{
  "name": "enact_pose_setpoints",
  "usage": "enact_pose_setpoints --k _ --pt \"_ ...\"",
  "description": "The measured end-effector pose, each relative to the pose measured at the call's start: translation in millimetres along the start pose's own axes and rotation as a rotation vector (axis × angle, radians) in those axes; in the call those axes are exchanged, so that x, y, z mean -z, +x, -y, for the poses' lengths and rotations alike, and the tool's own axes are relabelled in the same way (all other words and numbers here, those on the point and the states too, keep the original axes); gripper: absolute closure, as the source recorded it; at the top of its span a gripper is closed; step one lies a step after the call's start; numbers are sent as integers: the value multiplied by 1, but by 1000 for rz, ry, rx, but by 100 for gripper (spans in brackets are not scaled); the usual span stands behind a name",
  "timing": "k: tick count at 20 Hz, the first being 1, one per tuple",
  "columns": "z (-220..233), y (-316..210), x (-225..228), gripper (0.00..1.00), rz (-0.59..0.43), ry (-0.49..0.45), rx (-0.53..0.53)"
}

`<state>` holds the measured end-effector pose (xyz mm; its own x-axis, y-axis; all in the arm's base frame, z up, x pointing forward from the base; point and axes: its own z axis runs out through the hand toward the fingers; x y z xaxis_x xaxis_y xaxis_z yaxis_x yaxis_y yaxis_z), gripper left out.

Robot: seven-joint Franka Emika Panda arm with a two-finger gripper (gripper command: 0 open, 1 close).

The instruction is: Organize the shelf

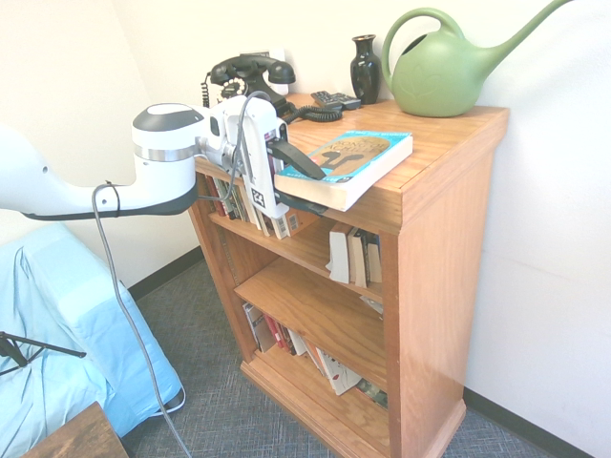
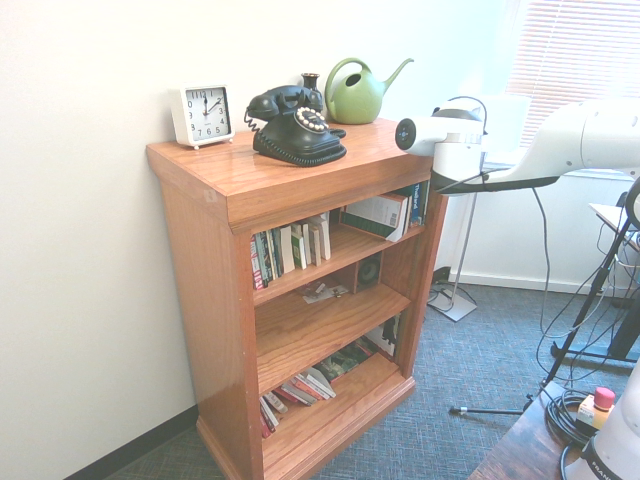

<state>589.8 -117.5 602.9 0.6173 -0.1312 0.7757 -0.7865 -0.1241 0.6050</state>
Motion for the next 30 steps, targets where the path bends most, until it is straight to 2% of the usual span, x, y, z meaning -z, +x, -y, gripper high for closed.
enact_pose_setpoints --k 13,17,23,27,30 --pt "6 4 3 100 -25 28 -1" --pt "-4 11 7 100 -9 44 -29" --pt "-72 36 37 100 83 156 -174" --pt "-129 43 56 100 173 264 -277" --pt "-154 35 65 100 244 370 -327"
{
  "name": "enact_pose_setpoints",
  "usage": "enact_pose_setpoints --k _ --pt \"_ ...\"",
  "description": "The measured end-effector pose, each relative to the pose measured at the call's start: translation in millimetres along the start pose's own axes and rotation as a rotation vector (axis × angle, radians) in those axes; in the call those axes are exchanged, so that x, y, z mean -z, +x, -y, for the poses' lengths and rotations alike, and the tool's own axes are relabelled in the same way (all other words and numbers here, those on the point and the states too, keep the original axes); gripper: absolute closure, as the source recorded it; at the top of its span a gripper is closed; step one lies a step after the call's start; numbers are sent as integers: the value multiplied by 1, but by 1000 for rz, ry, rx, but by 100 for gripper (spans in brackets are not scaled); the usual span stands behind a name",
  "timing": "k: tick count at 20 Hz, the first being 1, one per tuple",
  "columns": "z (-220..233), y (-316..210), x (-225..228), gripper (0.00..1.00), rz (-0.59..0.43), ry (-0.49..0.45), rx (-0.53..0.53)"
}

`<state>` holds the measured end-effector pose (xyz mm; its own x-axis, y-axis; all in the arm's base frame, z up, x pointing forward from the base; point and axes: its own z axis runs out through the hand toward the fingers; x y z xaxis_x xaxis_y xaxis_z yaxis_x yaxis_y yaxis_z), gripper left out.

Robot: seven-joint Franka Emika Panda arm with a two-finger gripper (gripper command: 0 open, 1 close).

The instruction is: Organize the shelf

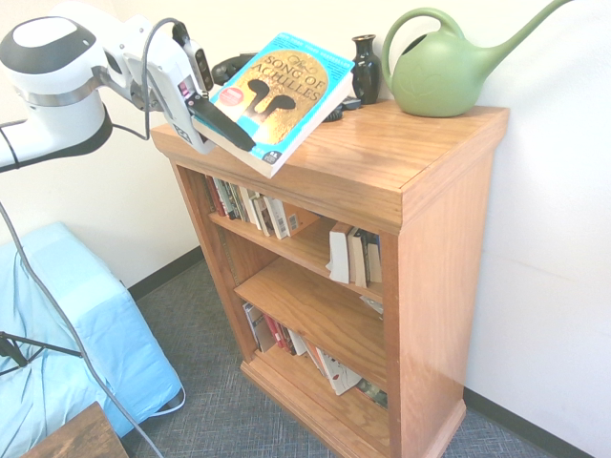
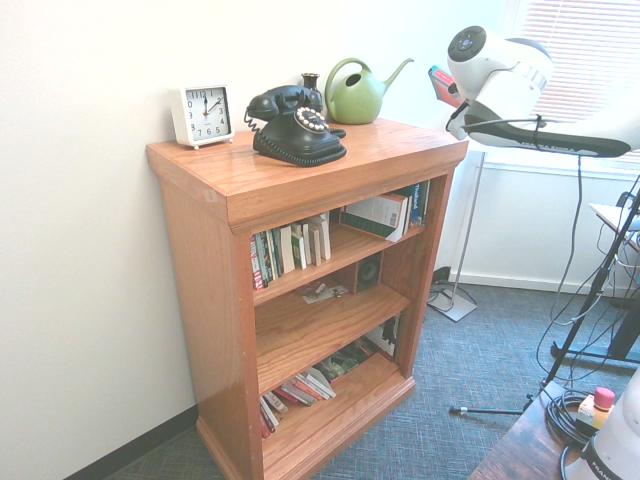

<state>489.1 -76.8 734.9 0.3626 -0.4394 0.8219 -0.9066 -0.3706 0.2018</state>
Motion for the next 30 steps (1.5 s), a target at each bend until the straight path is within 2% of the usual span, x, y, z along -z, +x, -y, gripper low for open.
enact_pose_setpoints --k 6,11,19,26,30 --pt "-45 -45 37 100 83 164 -67" --pt "-66 -86 46 100 139 272 -96" --pt "-53 -157 35 100 254 419 -85" --pt "-35 -207 25 100 325 496 -82" --pt "-17 -237 17 100 344 510 -58"
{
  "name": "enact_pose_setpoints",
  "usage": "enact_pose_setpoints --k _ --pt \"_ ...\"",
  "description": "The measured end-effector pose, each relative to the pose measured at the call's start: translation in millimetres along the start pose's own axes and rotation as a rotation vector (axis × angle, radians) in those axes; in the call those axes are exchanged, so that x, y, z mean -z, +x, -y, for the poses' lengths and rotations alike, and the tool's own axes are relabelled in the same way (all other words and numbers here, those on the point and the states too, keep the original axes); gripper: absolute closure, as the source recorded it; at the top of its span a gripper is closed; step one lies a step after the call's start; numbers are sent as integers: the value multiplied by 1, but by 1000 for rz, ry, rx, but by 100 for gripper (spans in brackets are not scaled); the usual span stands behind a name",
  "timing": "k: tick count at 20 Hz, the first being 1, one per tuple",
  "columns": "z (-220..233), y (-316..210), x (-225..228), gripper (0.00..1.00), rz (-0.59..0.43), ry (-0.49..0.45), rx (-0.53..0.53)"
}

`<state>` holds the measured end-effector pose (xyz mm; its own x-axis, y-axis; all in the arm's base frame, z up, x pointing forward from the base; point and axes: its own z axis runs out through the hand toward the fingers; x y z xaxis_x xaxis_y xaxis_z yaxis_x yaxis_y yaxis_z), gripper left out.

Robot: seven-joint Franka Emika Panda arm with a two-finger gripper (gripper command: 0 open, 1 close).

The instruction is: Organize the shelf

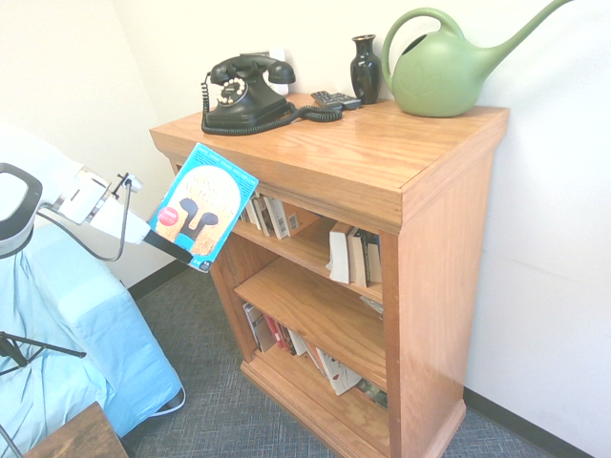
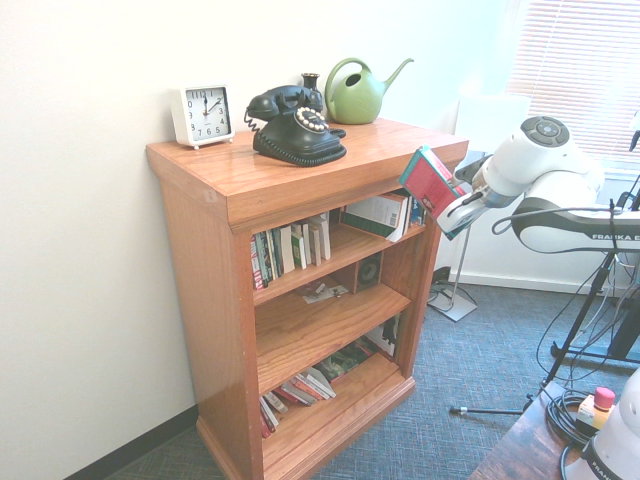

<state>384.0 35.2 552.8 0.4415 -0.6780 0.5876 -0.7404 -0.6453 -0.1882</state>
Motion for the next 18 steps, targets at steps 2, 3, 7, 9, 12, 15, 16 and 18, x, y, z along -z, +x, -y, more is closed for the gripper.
enact_pose_setpoints --k 2,3,7,9,12,15,16,18 --pt "2 -12 -13 100 15 0 2" --pt "3 -17 -19 100 22 5 0" --pt "0 -26 -44 100 35 20 -5" --pt "-3 -27 -59 100 43 27 -10" --pt "-5 -29 -76 100 51 32 -14" --pt "-3 -36 -92 100 61 51 -2" --pt "-2 -39 -99 100 63 58 5" --pt "-1 -41 -114 100 63 74 21"
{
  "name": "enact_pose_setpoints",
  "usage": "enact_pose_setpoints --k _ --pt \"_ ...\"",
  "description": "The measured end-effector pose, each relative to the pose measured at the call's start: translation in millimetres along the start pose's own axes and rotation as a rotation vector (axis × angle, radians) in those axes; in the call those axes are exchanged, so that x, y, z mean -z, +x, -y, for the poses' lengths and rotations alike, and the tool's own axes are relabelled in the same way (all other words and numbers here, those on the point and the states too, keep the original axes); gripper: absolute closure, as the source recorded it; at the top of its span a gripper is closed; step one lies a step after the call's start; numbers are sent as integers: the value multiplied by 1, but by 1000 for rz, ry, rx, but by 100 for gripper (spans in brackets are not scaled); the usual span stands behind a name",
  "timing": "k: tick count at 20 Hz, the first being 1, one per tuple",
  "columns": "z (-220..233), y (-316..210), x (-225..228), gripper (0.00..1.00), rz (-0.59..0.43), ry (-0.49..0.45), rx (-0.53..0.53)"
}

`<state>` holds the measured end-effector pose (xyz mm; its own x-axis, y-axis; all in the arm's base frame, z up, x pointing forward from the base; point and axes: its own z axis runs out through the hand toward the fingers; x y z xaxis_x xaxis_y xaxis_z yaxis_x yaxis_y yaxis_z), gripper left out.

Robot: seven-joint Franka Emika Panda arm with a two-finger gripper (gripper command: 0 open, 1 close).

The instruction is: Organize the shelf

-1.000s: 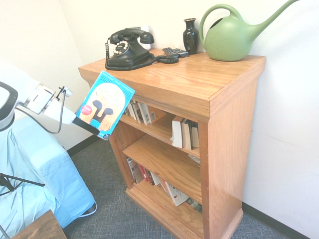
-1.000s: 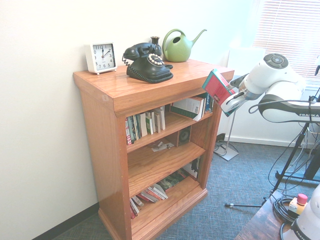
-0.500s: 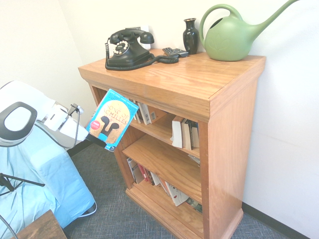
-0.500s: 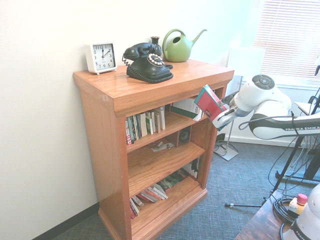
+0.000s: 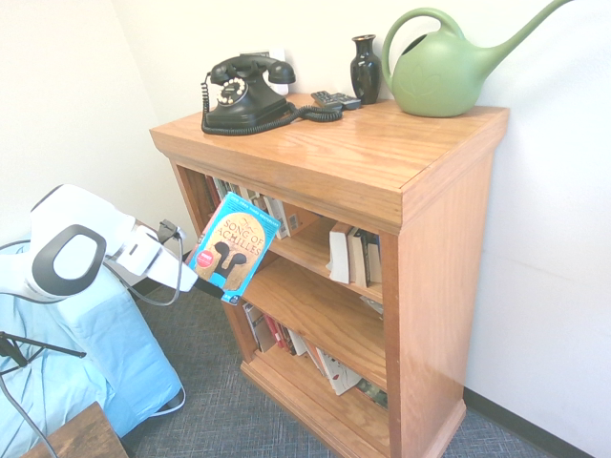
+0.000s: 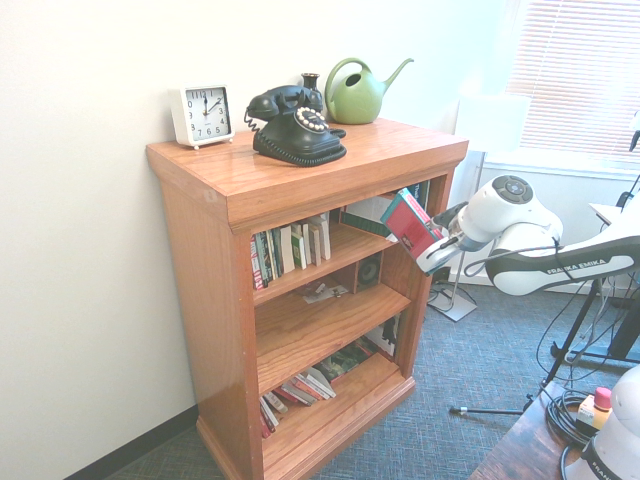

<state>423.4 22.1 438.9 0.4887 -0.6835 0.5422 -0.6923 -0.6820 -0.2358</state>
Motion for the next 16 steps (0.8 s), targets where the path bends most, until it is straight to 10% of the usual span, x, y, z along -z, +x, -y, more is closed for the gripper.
enact_pose_setpoints --k 16 --pt "43 -11 -104 100 18 56 45"
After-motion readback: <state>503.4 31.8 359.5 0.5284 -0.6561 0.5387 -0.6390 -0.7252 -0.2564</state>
